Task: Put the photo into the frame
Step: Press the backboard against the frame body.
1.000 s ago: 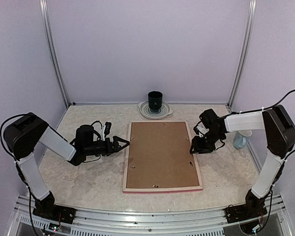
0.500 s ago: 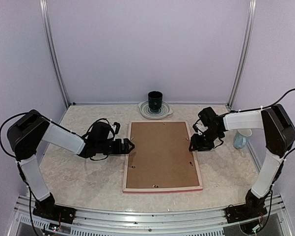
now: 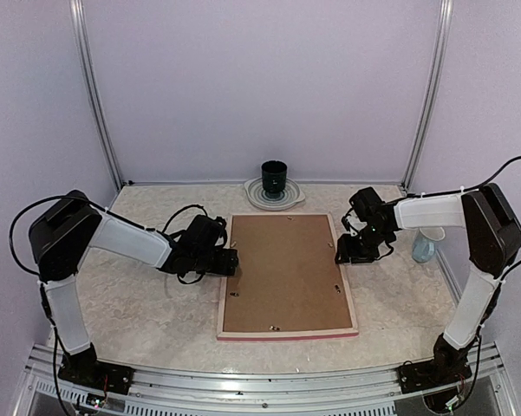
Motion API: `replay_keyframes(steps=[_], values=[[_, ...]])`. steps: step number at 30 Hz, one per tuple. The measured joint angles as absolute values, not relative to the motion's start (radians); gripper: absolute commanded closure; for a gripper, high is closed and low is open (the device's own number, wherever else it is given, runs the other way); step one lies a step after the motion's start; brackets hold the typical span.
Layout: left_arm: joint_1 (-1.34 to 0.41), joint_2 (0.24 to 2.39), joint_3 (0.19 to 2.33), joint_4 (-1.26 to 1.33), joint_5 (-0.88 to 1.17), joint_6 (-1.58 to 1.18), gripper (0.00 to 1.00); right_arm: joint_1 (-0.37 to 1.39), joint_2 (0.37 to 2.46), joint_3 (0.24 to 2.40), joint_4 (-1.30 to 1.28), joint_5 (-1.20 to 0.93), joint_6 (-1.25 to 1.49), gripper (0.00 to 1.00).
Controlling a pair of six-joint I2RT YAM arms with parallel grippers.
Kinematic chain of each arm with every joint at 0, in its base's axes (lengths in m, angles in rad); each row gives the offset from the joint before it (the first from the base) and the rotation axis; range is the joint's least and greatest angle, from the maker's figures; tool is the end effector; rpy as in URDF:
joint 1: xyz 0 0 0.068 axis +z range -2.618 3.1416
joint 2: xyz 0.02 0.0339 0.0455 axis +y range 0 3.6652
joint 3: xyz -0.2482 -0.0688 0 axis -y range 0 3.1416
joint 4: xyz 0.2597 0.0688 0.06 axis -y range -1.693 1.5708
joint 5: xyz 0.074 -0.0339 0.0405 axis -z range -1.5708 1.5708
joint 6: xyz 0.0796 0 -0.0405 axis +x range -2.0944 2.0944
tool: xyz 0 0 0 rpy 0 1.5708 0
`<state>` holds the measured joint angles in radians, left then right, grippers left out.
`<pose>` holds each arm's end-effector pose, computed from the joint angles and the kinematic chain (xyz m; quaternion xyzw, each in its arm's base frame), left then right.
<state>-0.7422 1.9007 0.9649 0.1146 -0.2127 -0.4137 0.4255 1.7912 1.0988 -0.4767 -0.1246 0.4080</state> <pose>0.3107 -0.2622 0.0637 0.1130 0.9192 -0.1161 0.3589 0.3350 0.1627 0.0953 -0.0210 0.9779 0.1364 0.1574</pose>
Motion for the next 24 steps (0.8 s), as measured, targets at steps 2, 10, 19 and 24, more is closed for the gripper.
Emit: replay_keyframes(steps=[2, 10, 19, 24], values=[[-0.753, 1.908, 0.983, 0.096, -0.239, -0.413, 0.23, 0.430, 1.791, 1.102, -0.477, -0.107, 0.406, 0.47], [-0.781, 1.949, 1.063, 0.027, -0.297, -0.406, 0.25, 0.448, 1.797, 1.173, -0.490, -0.048, 0.386, 0.37], [-0.781, 1.939, 1.075, -0.016, -0.316, -0.400, 0.09, 0.462, 1.908, 1.348, -0.522, 0.053, 0.367, 0.25], [-0.770, 1.910, 1.101, -0.112, -0.323, -0.395, 0.08, 0.467, 1.978, 1.448, -0.535, 0.119, 0.355, 0.23]])
